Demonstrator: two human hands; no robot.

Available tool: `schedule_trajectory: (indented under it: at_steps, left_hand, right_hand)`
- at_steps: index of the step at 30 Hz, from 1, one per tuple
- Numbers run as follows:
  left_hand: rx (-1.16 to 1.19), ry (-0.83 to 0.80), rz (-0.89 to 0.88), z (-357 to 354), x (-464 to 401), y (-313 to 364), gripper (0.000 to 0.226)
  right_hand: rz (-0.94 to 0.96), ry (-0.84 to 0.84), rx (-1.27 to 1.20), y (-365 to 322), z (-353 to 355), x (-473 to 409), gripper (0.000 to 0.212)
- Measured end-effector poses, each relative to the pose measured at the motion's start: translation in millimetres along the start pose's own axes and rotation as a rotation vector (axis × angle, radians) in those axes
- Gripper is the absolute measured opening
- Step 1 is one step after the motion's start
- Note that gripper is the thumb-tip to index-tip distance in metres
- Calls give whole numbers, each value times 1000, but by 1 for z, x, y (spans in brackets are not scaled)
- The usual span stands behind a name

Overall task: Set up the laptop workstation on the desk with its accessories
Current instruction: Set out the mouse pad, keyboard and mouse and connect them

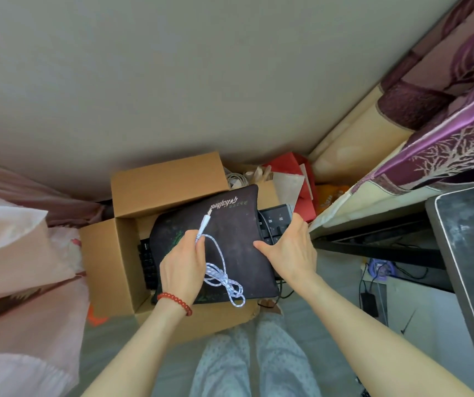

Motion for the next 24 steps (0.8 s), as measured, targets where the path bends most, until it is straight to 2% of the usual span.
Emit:
schedule_trajectory:
  at_steps: [6, 11, 17, 21, 24]
  left_hand:
    - [62, -2, 20, 19, 18, -5, 17]
    - [66, -15, 37, 27, 26, -12, 18]
    - [90, -22, 32, 27, 21, -16, 16]
    - [268, -213, 168, 1, 18, -20, 19]
    - [395, -383, 281, -18, 10, -4, 41]
  right_hand:
    - [53, 28, 164, -28, 9, 30, 89]
    - [39, -5, 108, -36, 13, 35, 91]
    - [123, -3, 38, -55, 8, 48, 81]
    - [160, -56, -82, -59, -2, 57, 75]
    - [216, -140, -216, -60, -2, 57, 67]
Point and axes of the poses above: each hand's wrist, its own x-axis away from the middle knuckle, its own z-axis out of the back of the hand, y = z × x, the point moved 10 cm from there along -x, towards the middle knuckle, and after that the axes turned 6 degrees about -y, right-handed, at the moved point
